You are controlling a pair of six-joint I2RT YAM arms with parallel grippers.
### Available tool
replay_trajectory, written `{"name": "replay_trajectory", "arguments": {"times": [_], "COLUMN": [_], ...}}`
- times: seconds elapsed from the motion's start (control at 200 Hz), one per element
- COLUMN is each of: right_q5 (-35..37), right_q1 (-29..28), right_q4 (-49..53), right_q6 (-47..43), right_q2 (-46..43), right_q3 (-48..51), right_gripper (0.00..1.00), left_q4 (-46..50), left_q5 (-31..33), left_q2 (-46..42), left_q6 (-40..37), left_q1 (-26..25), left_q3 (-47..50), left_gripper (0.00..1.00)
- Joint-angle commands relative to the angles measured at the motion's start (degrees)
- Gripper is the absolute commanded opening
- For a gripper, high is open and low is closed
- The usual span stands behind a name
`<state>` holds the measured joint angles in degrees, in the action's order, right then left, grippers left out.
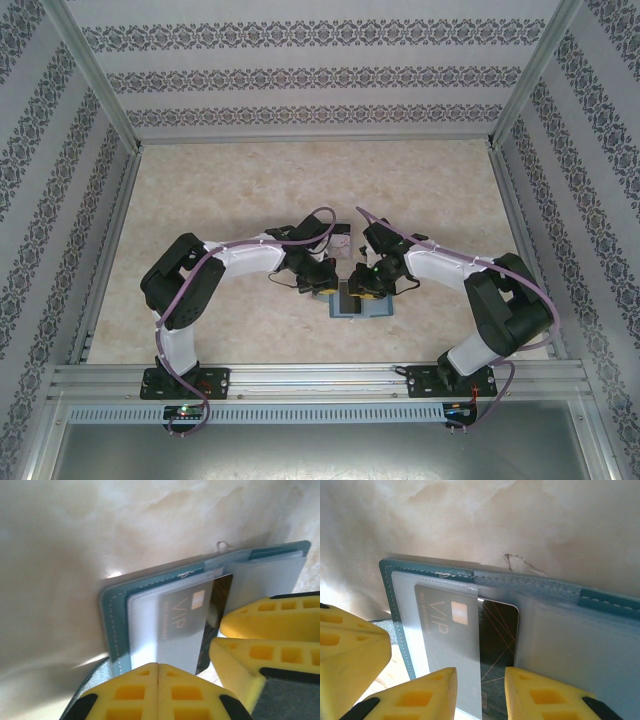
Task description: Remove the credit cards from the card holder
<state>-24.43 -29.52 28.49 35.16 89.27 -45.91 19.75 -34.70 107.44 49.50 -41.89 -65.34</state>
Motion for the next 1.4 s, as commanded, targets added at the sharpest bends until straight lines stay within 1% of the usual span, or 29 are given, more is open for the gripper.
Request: {"name": "replay_trajectory", "arguments": {"times": [0.0, 0.235, 0.425, 0.645, 1.044, 1.229, 1.394], "right_q5": [0.52, 1.53, 2.72, 3.05, -0.58, -3.51, -6.25], "right_q1": [-0.37, -0.37, -0.37, -0.37, -0.28, 0.38, 1.94], "right_q4": [0.95, 1.17, 1.84, 1.63, -2.47, -4.96, -6.39], "right_q6": [-0.14, 0.04, -0.42, -0.91, -0.18, 1.13, 2.01], "right_q2": [-1.29, -1.76, -1.17, -0.02, 2.49, 0.84, -2.49], "right_q3": [-0.76, -0.41, -0.4, -0.23, 1.29, 2.51, 3.87], "right_gripper": [0.31, 0.33, 0.33, 0.35, 0.35, 0.33, 0.31], "left_q4": [0.91, -0.55, 3.19, 4.93, 5.7, 6.57, 6.88], "left_q5": [-1.4, -2.28, 1.75, 2.24, 2.11, 2.57, 2.61], "left_q2": [0.13, 3.69, 4.17, 5.11, 5.82, 6.27, 6.64], "left_q6": [-0.69, -0.47, -2.41, -3.51, -3.79, -4.31, -4.42], "left_q1": [-1.04, -1.53, -1.53, -1.53, -1.66, -1.71, -1.75], "left_q3": [-1.51, -1.17, -1.1, -1.14, -1.87, -2.2, -2.63], "left_gripper": [0.01, 0.01, 0.01, 0.0, 0.0, 0.0, 0.0]}}
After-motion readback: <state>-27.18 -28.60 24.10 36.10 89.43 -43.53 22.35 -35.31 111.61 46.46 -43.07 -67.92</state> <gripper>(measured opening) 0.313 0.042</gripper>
